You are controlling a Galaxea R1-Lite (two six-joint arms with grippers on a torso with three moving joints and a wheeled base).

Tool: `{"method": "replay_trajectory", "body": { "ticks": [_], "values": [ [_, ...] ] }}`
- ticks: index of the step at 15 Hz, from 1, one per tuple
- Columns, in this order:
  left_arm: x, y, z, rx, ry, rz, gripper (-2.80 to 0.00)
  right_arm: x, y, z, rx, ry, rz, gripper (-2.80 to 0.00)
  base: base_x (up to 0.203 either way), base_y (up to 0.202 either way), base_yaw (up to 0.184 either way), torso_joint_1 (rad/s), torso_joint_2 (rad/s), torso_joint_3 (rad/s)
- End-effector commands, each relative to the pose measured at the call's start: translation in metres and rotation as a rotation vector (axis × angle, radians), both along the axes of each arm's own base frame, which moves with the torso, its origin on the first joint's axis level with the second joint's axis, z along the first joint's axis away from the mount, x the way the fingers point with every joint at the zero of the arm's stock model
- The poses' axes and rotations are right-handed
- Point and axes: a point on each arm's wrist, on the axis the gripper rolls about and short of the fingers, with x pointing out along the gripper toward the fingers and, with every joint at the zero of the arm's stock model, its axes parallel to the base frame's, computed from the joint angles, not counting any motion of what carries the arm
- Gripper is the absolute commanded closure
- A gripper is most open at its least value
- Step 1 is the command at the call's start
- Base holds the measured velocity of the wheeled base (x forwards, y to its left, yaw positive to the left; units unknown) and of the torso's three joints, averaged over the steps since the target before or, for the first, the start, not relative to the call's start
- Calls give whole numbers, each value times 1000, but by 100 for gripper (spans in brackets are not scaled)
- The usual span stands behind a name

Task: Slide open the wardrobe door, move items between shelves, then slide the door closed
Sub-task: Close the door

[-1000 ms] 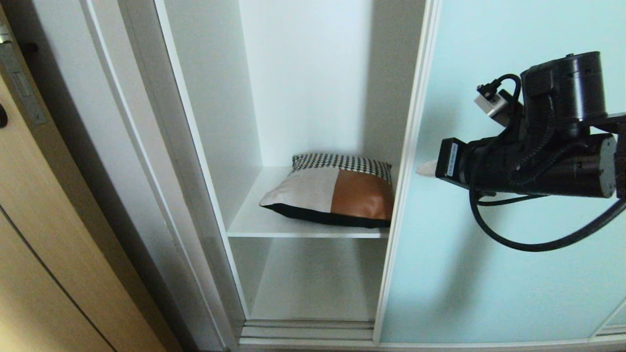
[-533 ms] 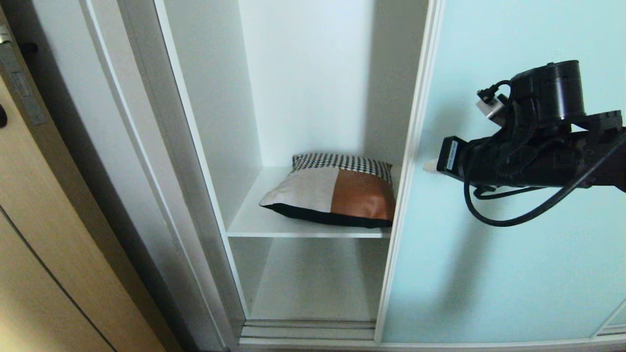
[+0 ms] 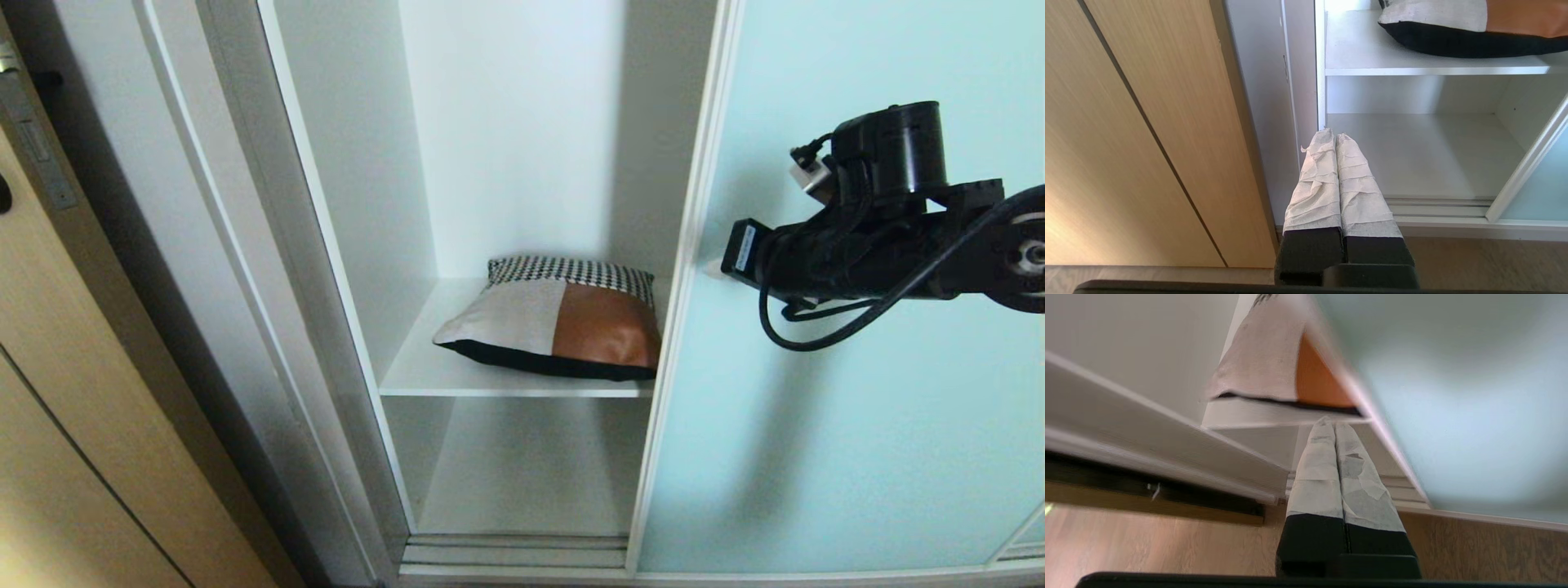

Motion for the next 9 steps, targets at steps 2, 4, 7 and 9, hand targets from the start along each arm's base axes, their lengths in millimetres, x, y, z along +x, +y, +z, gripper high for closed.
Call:
{"method": "replay_trajectory", "body": {
  "ticks": [2,4,7,9],
  "values": [
    [0,0,0,1,2,0,0,7,5,-4,1,8,1,0,0,0,0,0,0,0],
    [0,0,0,1,2,0,0,14,7,-7,-8,11,-19,0,0,0,0,0,0,0],
    [0,0,0,1,2,0,0,21,8,-9,-12,9,-35,0,0,0,0,0,0,0],
    [0,0,0,1,2,0,0,23,7,-6,-10,-1,-42,0,0,0,0,0,0,0]
  ]
}}
